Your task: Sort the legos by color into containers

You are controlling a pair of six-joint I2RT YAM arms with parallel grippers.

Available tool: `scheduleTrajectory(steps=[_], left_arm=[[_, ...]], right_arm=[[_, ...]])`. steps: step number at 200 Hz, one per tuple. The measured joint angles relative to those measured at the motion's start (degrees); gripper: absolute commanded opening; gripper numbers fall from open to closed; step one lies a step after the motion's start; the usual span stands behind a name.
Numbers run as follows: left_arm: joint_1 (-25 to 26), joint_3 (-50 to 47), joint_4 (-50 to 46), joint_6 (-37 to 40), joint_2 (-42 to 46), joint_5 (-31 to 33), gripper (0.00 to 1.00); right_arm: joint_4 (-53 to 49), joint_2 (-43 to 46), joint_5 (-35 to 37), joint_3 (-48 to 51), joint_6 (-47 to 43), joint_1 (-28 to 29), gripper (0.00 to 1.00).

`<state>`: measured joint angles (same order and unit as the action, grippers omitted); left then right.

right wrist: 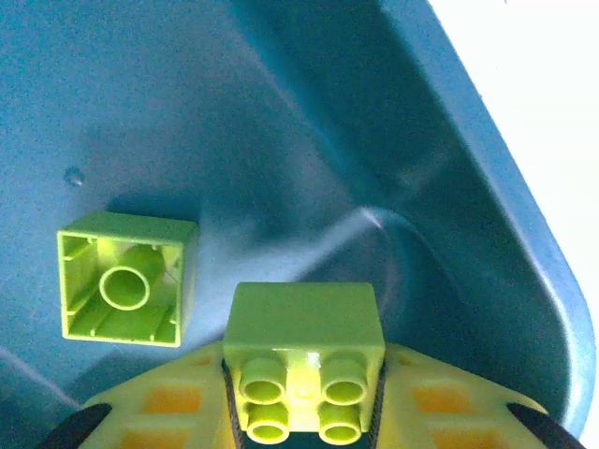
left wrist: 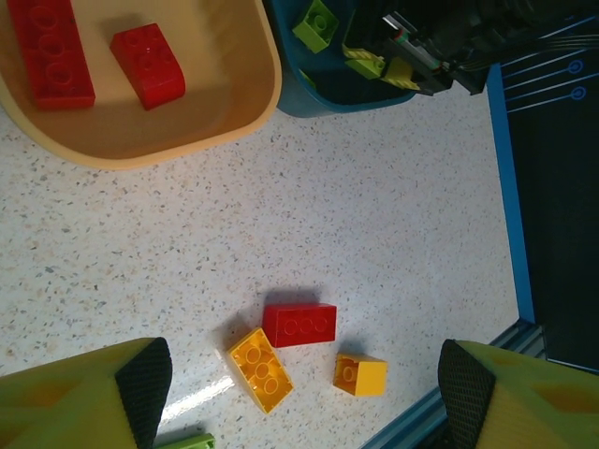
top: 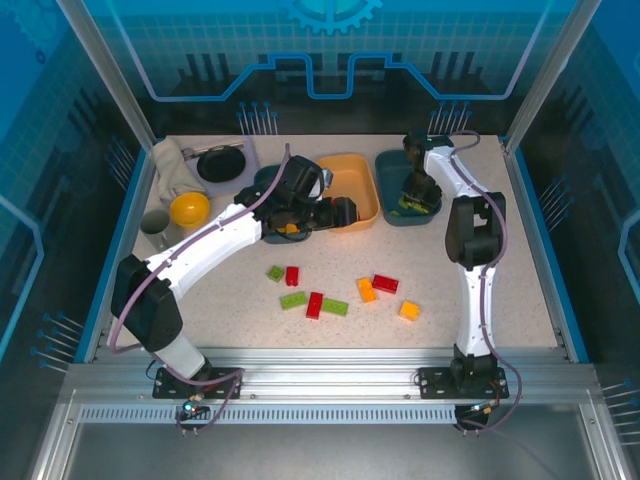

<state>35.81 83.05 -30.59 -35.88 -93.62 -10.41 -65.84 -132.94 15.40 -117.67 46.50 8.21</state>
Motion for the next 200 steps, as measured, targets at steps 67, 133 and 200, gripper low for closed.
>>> scheduleTrajectory(steps=[67,133,200], left_arm=[[0.0,0.1,-0.2,0.0,-0.2,0.0,0.79],[0.0,-1.2,-4.3,0.0,1.4,2.4,0.79],[-1.7,-10.0,-13.4,-1.7,4.6,5.9,0.76]], right_arm=[[-0.4,-1.4,-1.5,-3.8,-0.7,0.5,0.55],[2.8,10.6,0.5,-1.7,-3.8,5.9,0.58],[26.5,49.4,-6.2,37.2,-16.8,22.9,0.60]])
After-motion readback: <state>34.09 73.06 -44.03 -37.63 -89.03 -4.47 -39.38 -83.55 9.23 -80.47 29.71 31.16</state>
